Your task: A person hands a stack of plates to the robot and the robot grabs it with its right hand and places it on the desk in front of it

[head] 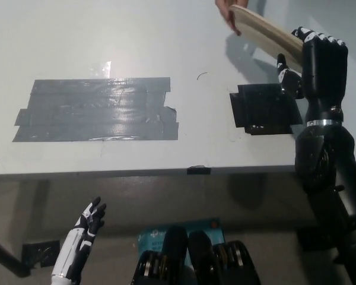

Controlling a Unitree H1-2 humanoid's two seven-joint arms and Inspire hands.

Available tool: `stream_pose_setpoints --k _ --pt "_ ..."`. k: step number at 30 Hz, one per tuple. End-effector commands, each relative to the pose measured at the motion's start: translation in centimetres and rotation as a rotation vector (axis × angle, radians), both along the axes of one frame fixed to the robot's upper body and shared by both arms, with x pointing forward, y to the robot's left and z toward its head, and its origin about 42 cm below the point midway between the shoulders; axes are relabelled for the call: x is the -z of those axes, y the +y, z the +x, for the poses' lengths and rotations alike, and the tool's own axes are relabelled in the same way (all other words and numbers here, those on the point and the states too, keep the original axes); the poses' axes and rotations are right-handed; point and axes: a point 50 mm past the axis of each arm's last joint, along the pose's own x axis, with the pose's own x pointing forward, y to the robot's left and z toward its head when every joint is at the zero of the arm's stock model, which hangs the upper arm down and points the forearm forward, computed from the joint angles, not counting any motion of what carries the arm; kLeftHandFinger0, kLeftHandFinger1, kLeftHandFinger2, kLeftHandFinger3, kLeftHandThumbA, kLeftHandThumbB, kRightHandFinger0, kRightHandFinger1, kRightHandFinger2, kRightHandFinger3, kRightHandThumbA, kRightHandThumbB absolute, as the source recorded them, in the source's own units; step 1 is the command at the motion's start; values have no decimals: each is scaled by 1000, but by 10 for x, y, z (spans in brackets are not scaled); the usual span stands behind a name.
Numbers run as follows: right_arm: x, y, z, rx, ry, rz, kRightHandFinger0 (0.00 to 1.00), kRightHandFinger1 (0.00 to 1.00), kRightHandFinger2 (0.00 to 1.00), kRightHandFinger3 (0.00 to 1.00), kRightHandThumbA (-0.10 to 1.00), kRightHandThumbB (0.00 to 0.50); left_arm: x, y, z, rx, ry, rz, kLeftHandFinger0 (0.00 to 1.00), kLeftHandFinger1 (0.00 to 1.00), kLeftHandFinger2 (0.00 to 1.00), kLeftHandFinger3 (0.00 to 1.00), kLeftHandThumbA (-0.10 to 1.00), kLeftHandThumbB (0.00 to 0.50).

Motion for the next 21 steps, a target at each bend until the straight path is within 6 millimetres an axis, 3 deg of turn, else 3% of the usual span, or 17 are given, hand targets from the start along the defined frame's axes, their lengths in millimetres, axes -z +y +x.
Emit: stream_pose_setpoints --k 1,5,6,10,14,15,19,21 --pt "-44 9 -3 -88 -212 29 0 0 36 37 718 71 -10 4 3 15 -44 -4 1000 1000 1000 1000 939 241" --pt "-55 4 -6 -87 -277 12 0 0 0 54 680 52 -11 4 3 15 -42 -2 1000 1000 1000 1000 940 233" --pt "-65 2 -9 -93 -300 23 0 0 23 3 651 59 -11 4 4 14 -42 -3 1000 1000 1000 1000 937 241" --pt "-93 -8 -16 -111 -390 21 0 10 172 47 588 46 -13 5 6 12 -47 -5 1000 1000 1000 1000 930 235" --pt "-110 -18 -22 -108 -431 -14 0 0 114 41 477 79 -14 6 7 14 -50 4 1000 1000 1000 1000 933 227" --pt "-110 -21 -23 -110 -428 -27 0 0 2 21 440 96 -14 6 7 16 -50 6 1000 1000 1000 1000 937 226" --pt "-93 -33 -19 -103 -367 -118 0 0 13 0 539 68 -14 7 7 22 -47 0 1000 1000 1000 1000 937 234" --pt "-84 -34 -18 -107 -357 -151 0 0 14 9 526 69 -15 7 9 22 -49 2 1000 1000 1000 1000 937 236"
